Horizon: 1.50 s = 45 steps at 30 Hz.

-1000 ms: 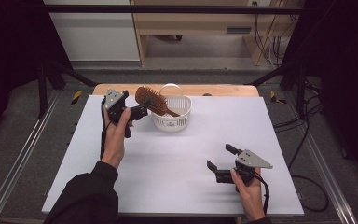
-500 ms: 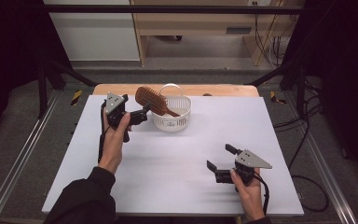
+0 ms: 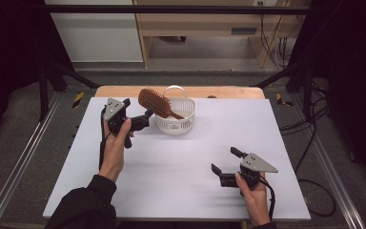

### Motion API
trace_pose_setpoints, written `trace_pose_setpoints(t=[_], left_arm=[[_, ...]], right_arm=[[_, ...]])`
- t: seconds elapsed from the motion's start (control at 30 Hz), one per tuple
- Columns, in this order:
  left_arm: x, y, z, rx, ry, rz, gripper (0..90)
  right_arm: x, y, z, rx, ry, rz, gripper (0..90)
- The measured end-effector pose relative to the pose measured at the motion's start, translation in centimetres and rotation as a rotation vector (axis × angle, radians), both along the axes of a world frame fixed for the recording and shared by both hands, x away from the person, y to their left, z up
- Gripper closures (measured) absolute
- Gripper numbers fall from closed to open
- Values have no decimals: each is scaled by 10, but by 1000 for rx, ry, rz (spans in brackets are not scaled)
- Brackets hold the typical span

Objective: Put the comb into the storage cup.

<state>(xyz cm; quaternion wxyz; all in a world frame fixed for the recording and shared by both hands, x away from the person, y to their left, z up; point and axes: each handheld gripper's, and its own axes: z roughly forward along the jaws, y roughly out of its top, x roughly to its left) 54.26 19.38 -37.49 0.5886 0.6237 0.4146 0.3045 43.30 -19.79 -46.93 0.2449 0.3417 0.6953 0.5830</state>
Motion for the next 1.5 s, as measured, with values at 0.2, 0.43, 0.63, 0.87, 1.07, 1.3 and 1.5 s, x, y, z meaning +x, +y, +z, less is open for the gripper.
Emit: trace_pose_setpoints(t=[0.2,0.43,0.63,0.87,1.07,1.3,1.5], left_arm=[[-2,3,0,-3,0,-4,26],[-7,4,0,7,-11,-13,26],[-10,3,1,11,-16,-22,25],[-13,5,1,21,-23,-27,23],[-16,8,1,9,-27,-23,22],[-20,13,1,-2,-25,-24,22],[-26,18,0,40,-32,-12,21]], right_arm=[[1,0,0,-8,-12,-11,34],[1,1,0,-18,-17,-19,34],[0,1,0,-20,-21,-23,34],[0,1,0,-23,-23,-26,34],[0,1,0,-22,-21,-24,34],[0,1,0,-25,-21,-26,34],[0,2,0,-26,-21,-26,34]])
